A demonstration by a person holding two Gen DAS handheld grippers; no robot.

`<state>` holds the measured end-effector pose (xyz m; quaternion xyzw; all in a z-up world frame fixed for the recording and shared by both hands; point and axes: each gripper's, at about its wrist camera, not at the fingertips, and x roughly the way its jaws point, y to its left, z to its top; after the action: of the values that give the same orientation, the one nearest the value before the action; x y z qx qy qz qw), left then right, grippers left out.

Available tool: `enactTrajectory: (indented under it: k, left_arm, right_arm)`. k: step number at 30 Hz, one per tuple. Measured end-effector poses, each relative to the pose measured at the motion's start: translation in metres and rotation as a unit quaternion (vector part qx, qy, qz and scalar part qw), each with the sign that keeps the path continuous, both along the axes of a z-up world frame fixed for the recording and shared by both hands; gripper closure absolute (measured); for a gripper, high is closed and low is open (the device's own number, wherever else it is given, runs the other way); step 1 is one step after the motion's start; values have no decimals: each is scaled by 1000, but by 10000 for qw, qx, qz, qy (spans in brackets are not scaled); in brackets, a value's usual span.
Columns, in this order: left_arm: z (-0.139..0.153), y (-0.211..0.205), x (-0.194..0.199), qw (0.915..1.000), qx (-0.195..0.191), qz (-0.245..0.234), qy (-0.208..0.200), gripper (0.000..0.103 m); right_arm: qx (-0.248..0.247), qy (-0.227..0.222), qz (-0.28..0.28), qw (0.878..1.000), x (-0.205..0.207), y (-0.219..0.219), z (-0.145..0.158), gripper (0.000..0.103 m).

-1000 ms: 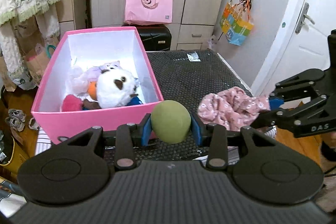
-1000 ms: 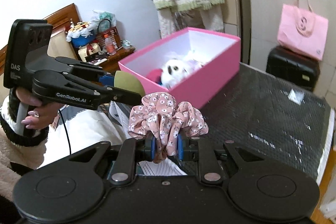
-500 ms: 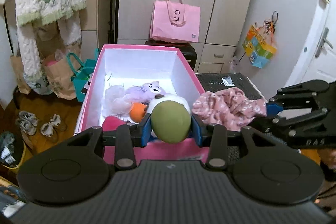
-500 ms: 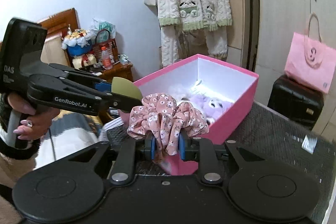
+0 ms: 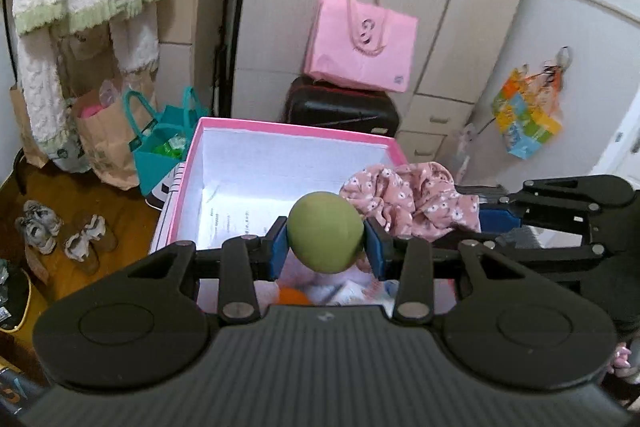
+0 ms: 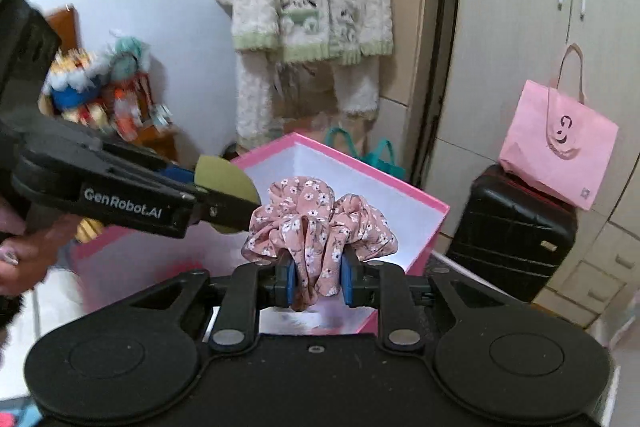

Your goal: Organize soft objects

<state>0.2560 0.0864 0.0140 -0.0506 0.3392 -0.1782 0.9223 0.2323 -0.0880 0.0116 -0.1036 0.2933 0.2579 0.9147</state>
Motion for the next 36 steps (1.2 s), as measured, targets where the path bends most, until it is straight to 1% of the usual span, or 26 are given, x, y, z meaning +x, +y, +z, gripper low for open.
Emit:
enactTrajectory:
  k: [4, 6, 8, 11, 12, 13, 14, 15, 16, 18, 19, 21, 24, 26, 27, 29, 30, 33, 36]
  left_arm:
    - [-12, -5, 26, 9995, 154, 49, 273, 64]
    - [-17, -7, 34, 9989, 225, 35, 412, 64]
    - [-21, -10, 38, 9981, 374, 13, 494, 64]
    - [-23, -13, 40, 9979, 482, 60, 437, 64]
    - [-24, -12, 41, 9980, 461, 106, 407, 61]
    - [-24, -10, 43, 9983, 426, 164, 357, 58]
    - [-24, -8, 43, 9985, 397, 232, 290, 50]
    - [-24, -7, 43, 9984, 420, 295, 255, 46]
    - [-24, -7, 40, 9978, 531, 314, 235, 46]
    - [-21, -7, 32, 9964, 779, 314, 147, 46]
    - [-19, -5, 27, 9961, 810, 338, 77, 45]
    - [-15, 0, 15, 9963, 761, 399, -24, 42]
    - [-8, 6, -3, 9974, 631, 352, -79, 39]
    - [-4, 7, -15, 9975, 635, 300, -119, 36]
    - [-3, 7, -22, 9974, 646, 271, -141, 33]
    - [-1, 6, -34, 9975, 660, 195, -164, 30]
    - [0, 4, -41, 9975, 671, 139, -174, 29]
    - [2, -1, -57, 9973, 701, -27, -194, 27]
    - [5, -7, -75, 9970, 725, -143, -217, 26]
  right_arm:
    - [-185, 337, 1, 9993, 29, 9, -14, 76]
    - [-364, 306, 20, 9989, 32, 16, -19, 76]
    - [-528, 256, 94, 9982, 32, 23, -24, 76]
    - [-636, 237, 147, 9976, 38, 30, -27, 76]
    - [-713, 193, 107, 9972, 40, 32, -28, 74]
    - [-822, 178, 74, 9964, 43, 34, -30, 67]
    - [-898, 183, 66, 9958, 44, 36, -32, 62]
    - [-926, 166, 51, 9955, 43, 36, -33, 51]
    - [-927, 125, 39, 9956, 42, 36, -34, 43]
    - [-960, -67, -65, 9953, 34, 34, -34, 40]
    - [-990, -147, -144, 9949, 30, 33, -33, 40]
    - [-853, -253, -301, 9956, 20, 26, -29, 40]
    - [-435, -158, -477, 9978, 7, 11, -23, 40]
    - [-218, -174, -596, 9978, -6, 0, -19, 40]
    - [-128, -176, -616, 9979, -11, -3, -17, 40]
    - [53, -159, -622, 9979, -25, -11, -12, 40]
    - [117, -162, -599, 9980, -33, -14, -10, 39]
    - [205, -201, -539, 9981, -53, -18, -4, 33]
    - [180, -286, -573, 9978, -69, -19, 0, 32]
